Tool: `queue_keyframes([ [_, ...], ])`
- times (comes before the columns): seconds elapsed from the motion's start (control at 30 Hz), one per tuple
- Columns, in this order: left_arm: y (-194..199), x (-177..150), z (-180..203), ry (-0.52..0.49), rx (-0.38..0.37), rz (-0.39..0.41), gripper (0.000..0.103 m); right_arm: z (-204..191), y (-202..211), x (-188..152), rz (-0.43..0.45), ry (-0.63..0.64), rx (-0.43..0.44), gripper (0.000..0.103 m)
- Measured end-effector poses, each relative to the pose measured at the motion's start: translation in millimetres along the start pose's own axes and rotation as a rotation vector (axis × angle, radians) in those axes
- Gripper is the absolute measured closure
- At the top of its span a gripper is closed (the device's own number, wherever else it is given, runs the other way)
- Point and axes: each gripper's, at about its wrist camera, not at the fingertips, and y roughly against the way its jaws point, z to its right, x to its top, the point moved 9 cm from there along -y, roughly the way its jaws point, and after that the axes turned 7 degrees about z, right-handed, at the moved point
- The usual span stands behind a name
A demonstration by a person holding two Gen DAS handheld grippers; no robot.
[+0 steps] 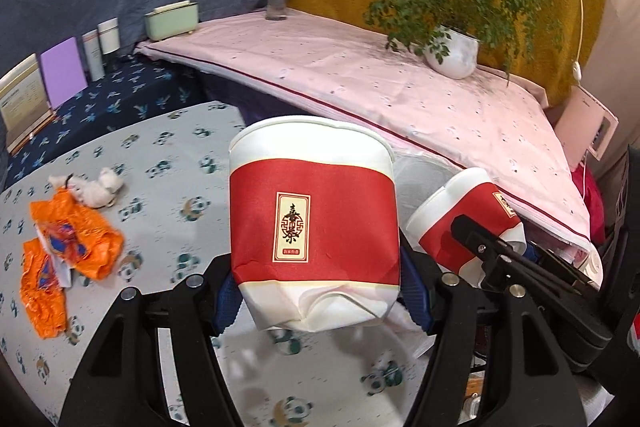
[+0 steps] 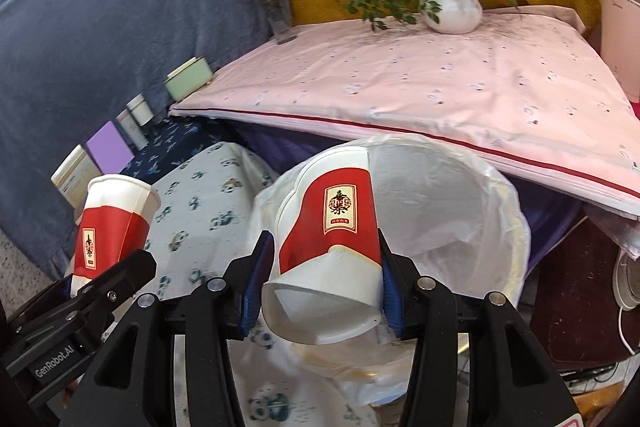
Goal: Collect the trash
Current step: 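Carry both paper cups over the white bin and open both tools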
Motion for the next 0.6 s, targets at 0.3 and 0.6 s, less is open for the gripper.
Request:
queue_keyframes([
  [0.3, -28.2, -1.2, 37.3, -0.049, -0.056, -0.032, 0.040, 35.4, -4.8, 1.1, -0.002, -0.029, -0.046, 0.056],
  [0.6, -43.4, -8.8, 44.5, -0.035, -0.079, -0.068, 0.030, 51.9, -5.9, 3.3, 0.000, -0.052, -0.070, 0.055],
])
